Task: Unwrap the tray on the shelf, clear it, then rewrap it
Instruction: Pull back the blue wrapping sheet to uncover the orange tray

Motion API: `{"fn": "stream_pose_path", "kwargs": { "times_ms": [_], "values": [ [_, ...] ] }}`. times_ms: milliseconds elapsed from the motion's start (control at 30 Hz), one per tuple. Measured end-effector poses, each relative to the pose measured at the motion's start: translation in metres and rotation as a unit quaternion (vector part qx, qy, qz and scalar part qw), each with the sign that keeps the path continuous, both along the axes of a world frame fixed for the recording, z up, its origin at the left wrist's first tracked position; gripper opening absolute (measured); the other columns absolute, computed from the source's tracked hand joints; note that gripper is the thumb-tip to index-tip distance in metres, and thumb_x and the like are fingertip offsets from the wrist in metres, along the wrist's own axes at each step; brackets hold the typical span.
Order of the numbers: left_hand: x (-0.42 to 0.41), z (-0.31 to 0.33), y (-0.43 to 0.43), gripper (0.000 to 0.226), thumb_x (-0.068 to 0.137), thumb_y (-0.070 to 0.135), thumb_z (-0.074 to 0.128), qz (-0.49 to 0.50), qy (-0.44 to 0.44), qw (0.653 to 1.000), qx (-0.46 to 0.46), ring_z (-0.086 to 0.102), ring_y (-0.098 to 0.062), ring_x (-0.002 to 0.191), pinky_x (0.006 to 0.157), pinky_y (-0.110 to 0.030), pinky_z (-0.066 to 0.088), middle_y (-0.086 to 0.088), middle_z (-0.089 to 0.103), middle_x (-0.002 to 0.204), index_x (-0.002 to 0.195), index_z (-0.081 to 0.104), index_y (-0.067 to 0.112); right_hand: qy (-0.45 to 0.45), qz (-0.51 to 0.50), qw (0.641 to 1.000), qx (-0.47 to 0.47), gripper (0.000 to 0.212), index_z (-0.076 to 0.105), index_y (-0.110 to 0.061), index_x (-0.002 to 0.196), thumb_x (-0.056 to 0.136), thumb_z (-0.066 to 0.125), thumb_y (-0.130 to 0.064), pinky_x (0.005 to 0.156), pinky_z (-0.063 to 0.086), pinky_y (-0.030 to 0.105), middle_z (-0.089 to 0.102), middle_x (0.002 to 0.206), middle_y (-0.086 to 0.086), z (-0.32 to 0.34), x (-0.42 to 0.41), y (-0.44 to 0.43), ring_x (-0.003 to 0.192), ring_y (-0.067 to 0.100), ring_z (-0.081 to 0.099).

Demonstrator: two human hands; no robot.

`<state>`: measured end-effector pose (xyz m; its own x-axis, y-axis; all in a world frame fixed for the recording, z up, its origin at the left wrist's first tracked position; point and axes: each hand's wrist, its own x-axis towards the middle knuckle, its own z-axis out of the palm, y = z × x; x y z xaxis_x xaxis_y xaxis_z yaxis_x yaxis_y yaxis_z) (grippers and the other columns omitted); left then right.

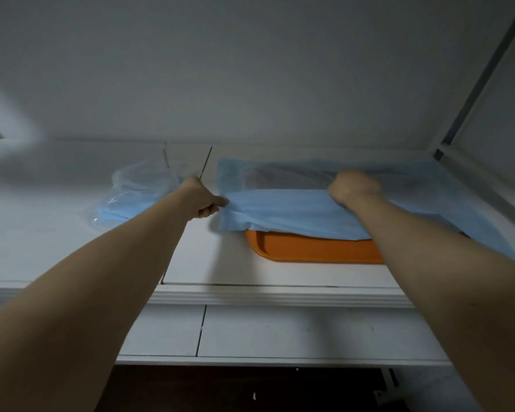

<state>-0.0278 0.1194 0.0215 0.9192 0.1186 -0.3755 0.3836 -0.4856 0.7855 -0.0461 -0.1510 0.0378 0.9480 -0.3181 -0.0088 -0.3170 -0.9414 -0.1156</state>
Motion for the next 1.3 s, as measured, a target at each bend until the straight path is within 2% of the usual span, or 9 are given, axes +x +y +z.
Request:
{"fn": "stream_pose_path", "kwargs": {
  "times_ms": [100, 267, 433, 600, 767, 933, 1000, 1133, 1300],
  "values": [
    [-0.001, -0.001, 0.009, 0.022, 0.084, 0.010, 0.070, 0.011, 0.013, 0.999, -0.035, 0.049, -0.007, 0.023, 0.031, -0.012, 0.042, -0.002, 0.052, 0.030, 0.074, 0.051, 0.003, 0.002, 0.002, 0.999, -0.036, 0.033, 0.057, -0.003, 0.122, 0.095, 0.041, -0.011, 0.095, 0.044, 0.039, 0.056, 0.129, 0.018, -0.003, -0.001, -0.001, 0.119, 0.033, 0.054],
    [-0.007, 0.000, 0.003, 0.027, 0.097, 0.025, 0.053, 0.038, 0.054, 0.988, -0.140, 0.055, -0.010, 0.027, 0.032, -0.014, 0.044, -0.003, 0.059, 0.038, 0.077, 0.049, 0.007, -0.124, 0.123, 0.976, -0.132, 0.032, 0.058, -0.004, 0.115, 0.083, 0.053, -0.003, 0.095, 0.039, 0.037, 0.055, 0.120, 0.018, -0.010, 0.003, 0.011, 0.115, 0.034, 0.050],
    [-0.022, 0.012, 0.004, 0.034, 0.077, 0.036, 0.075, -0.089, 0.136, 0.984, -0.074, 0.063, -0.013, 0.057, 0.040, -0.016, 0.046, -0.006, 0.067, 0.080, 0.095, 0.061, 0.009, -0.021, 0.271, 0.956, 0.110, 0.015, 0.067, -0.014, 0.091, 0.082, 0.057, -0.020, 0.079, 0.049, 0.034, 0.070, 0.099, 0.005, -0.014, -0.005, 0.050, 0.095, 0.025, 0.063],
    [-0.023, 0.004, 0.004, 0.020, 0.076, 0.000, 0.074, -0.061, 0.061, 0.991, -0.101, 0.061, -0.010, 0.046, 0.041, -0.015, 0.049, -0.007, 0.063, 0.064, 0.074, 0.055, 0.006, 0.089, 0.287, 0.945, 0.132, 0.043, 0.060, -0.019, 0.076, 0.075, 0.062, -0.062, 0.069, 0.046, 0.034, 0.061, 0.081, -0.003, -0.020, -0.012, 0.063, 0.077, 0.017, 0.057],
    [-0.021, 0.012, 0.016, 0.021, 0.078, -0.012, 0.066, -0.048, 0.056, 0.981, -0.177, 0.065, -0.019, 0.076, 0.057, -0.023, 0.060, -0.013, 0.061, 0.088, 0.076, 0.053, 0.004, 0.070, 0.317, 0.942, 0.085, 0.005, 0.063, -0.025, 0.081, 0.078, 0.064, -0.020, 0.072, 0.048, 0.032, 0.062, 0.088, -0.003, -0.020, -0.013, 0.062, 0.087, 0.019, 0.058],
    [-0.015, 0.024, 0.031, 0.015, 0.081, -0.002, 0.069, -0.126, 0.126, 0.972, 0.151, 0.062, -0.013, 0.057, 0.053, -0.023, 0.051, -0.008, 0.061, 0.074, 0.079, 0.058, 0.008, 0.083, 0.296, 0.943, 0.127, 0.007, 0.066, -0.018, 0.076, 0.074, 0.061, -0.022, 0.075, 0.053, 0.038, 0.066, 0.079, -0.001, -0.018, -0.017, 0.061, 0.078, 0.018, 0.061],
    [-0.012, 0.030, 0.022, 0.014, 0.081, 0.003, 0.066, -0.130, 0.077, 0.960, 0.235, 0.051, -0.017, 0.055, 0.050, -0.022, 0.038, -0.008, 0.056, 0.065, 0.073, 0.056, 0.007, 0.069, 0.285, 0.945, 0.146, 0.011, 0.067, -0.015, 0.078, 0.076, 0.058, -0.022, 0.078, 0.053, 0.038, 0.066, 0.077, -0.005, -0.019, -0.018, 0.056, 0.079, 0.018, 0.063],
    [-0.009, 0.035, -0.028, 0.006, 0.078, 0.006, 0.061, -0.132, -0.070, 0.969, 0.198, 0.050, -0.023, 0.060, 0.047, -0.020, 0.035, -0.013, 0.056, 0.069, 0.082, 0.063, 0.001, 0.003, 0.250, 0.960, 0.127, 0.013, 0.069, -0.022, 0.081, 0.077, 0.058, -0.019, 0.081, 0.055, 0.034, 0.064, 0.080, -0.008, -0.015, -0.022, 0.034, 0.088, 0.018, 0.064],
    [-0.010, 0.026, -0.107, 0.020, 0.083, 0.007, 0.063, -0.285, -0.088, 0.937, 0.182, 0.055, -0.015, 0.064, 0.054, -0.021, 0.048, -0.010, 0.060, 0.086, 0.102, 0.069, 0.006, -0.010, 0.189, 0.976, 0.105, 0.018, 0.069, -0.024, 0.094, 0.078, 0.062, -0.021, 0.083, 0.052, 0.031, 0.058, 0.084, -0.009, -0.014, -0.033, -0.012, 0.091, 0.017, 0.061]
  ]
}}
